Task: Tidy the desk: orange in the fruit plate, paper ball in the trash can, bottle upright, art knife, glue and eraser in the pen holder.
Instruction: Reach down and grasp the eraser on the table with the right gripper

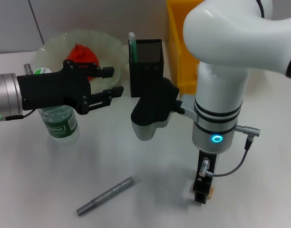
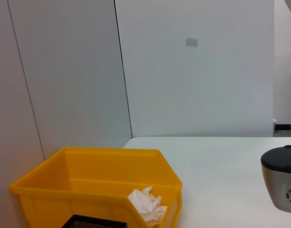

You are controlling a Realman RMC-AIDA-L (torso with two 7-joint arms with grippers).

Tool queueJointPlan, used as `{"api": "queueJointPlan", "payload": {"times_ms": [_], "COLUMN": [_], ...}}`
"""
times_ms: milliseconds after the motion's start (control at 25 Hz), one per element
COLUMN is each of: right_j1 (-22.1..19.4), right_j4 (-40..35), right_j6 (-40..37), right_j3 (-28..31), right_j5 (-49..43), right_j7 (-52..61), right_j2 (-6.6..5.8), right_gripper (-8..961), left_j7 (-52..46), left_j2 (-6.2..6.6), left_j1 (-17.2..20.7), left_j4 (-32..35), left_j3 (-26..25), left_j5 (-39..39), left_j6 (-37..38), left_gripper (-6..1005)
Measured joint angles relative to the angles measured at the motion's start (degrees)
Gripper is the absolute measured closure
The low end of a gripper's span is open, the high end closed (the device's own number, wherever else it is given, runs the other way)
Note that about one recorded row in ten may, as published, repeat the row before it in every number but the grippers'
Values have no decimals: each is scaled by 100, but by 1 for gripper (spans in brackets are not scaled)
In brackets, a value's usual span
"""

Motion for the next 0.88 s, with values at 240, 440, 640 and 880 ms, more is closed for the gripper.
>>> {"api": "queueJointPlan", "payload": {"times_ms": [240,440,640,880], "right_j1": [15,25,66,103], "right_j4": [0,16,95,166], "right_j6": [-2,-3,-3,-9], "right_j3": [-3,-2,-2,11], "right_j5": [-15,-25,-28,-14], "right_j7": [44,76,121,145], "right_j2": [0,0,0,0], "right_gripper": [444,444,500,556], "left_j7": [0,0,0,0], "left_j2": [0,0,0,0], "left_j1": [7,-4,-11,-13], "left_j4": [12,13,13,11], "left_j3": [0,0,0,0], "left_j5": [0,0,0,0], "left_j6": [0,0,0,0], "left_gripper": [530,531,531,531]}}
